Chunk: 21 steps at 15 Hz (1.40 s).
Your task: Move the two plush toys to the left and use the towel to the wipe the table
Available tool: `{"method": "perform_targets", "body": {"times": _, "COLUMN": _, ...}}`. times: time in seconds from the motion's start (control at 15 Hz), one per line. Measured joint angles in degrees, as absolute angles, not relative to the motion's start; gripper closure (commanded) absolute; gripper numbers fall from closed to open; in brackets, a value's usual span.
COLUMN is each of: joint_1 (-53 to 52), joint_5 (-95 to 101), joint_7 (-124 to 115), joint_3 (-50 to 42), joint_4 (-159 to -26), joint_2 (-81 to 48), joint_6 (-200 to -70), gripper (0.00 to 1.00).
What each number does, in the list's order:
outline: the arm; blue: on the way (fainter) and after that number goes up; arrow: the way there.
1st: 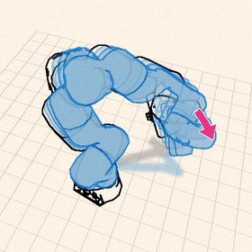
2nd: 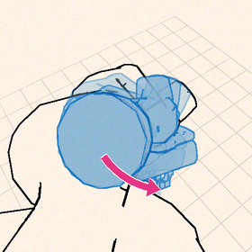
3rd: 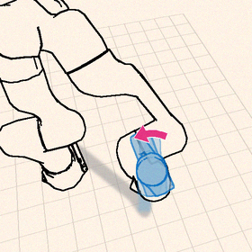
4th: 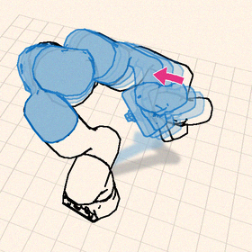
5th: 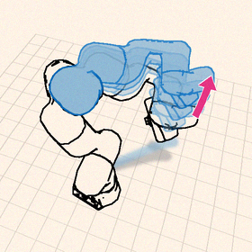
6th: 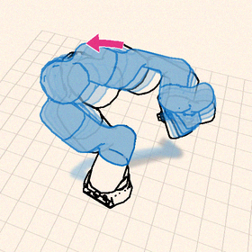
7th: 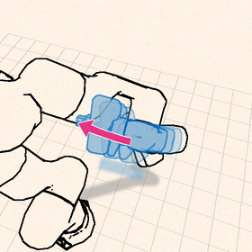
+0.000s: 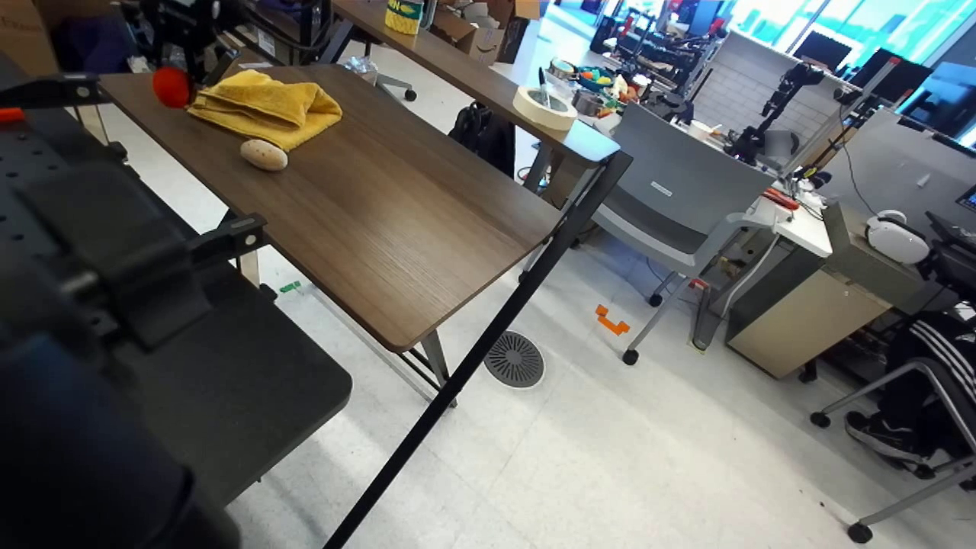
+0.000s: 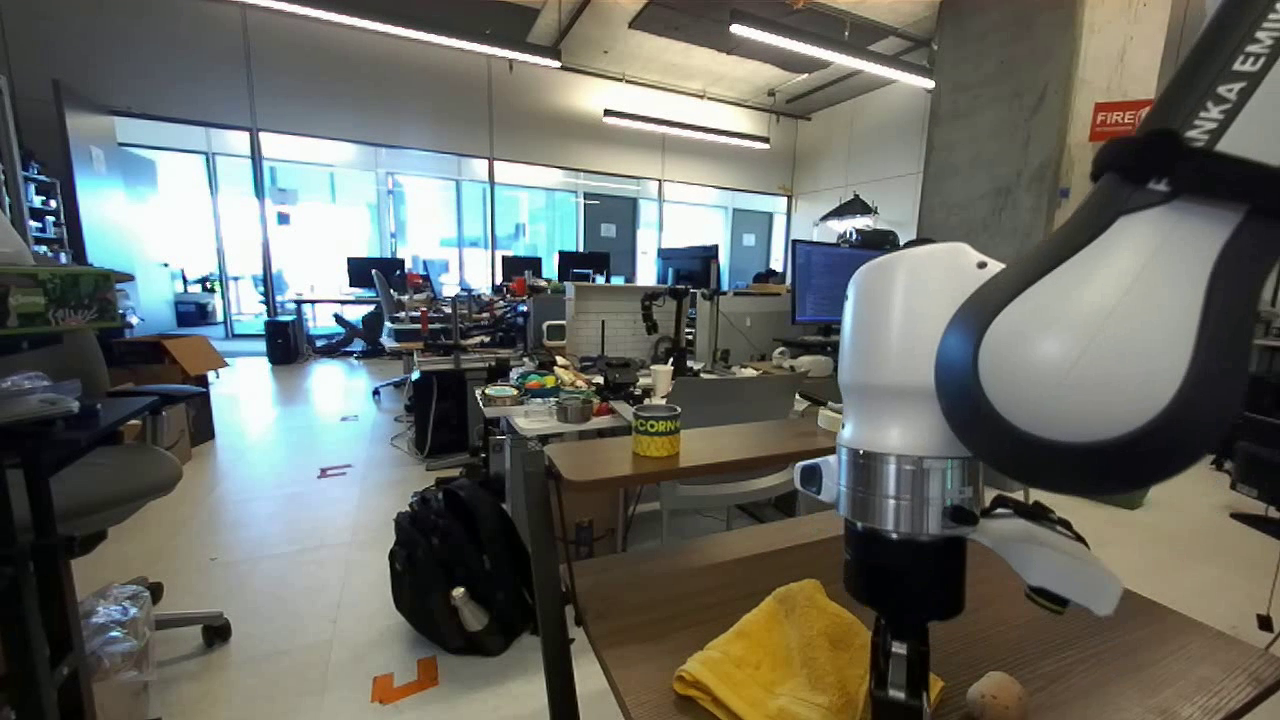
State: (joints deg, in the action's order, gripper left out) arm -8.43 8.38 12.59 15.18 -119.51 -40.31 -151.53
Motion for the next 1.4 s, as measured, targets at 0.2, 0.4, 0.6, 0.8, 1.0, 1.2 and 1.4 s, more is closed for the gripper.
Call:
{"method": "perform_targets", "body": {"times": 0.2, "joint_1": -5.37, "joint_5": 6.99, "joint_7": 11.89, "joint_3": 13.19, "joint_4": -119.55, "joint_2": -35.44, "joint_6": -151.23, "gripper": 0.93}}
{"method": "perform_targets", "body": {"times": 0.4, "joint_1": -2.11, "joint_5": 6.52, "joint_7": 10.94, "joint_3": 8.37, "joint_4": -118.40, "joint_2": -31.34, "joint_6": -151.26, "gripper": 0.93}}
{"method": "perform_targets", "body": {"times": 0.6, "joint_1": 1.22, "joint_5": 6.47, "joint_7": 9.96, "joint_3": 2.75, "joint_4": -114.51, "joint_2": -31.15, "joint_6": -151.22, "gripper": 0.93}}
{"method": "perform_targets", "body": {"times": 0.8, "joint_1": 3.65, "joint_5": 6.44, "joint_7": 6.58, "joint_3": -2.01, "joint_4": -108.69, "joint_2": -34.23, "joint_6": -151.17, "gripper": 0.93}}
{"method": "perform_targets", "body": {"times": 1.0, "joint_1": 4.22, "joint_5": 6.40, "joint_7": 0.23, "joint_3": -5.59, "joint_4": -101.58, "joint_2": -39.52, "joint_6": -149.17, "gripper": 0.93}}
{"method": "perform_targets", "body": {"times": 1.2, "joint_1": 4.10, "joint_5": 6.06, "joint_7": -7.31, "joint_3": -7.27, "joint_4": -94.11, "joint_2": -46.53, "joint_6": -144.03, "gripper": 0.93}}
{"method": "perform_targets", "body": {"times": 1.4, "joint_1": 3.81, "joint_5": 4.34, "joint_7": -13.30, "joint_3": -7.31, "joint_4": -86.89, "joint_2": -53.97, "joint_6": -137.94, "gripper": 0.93}}
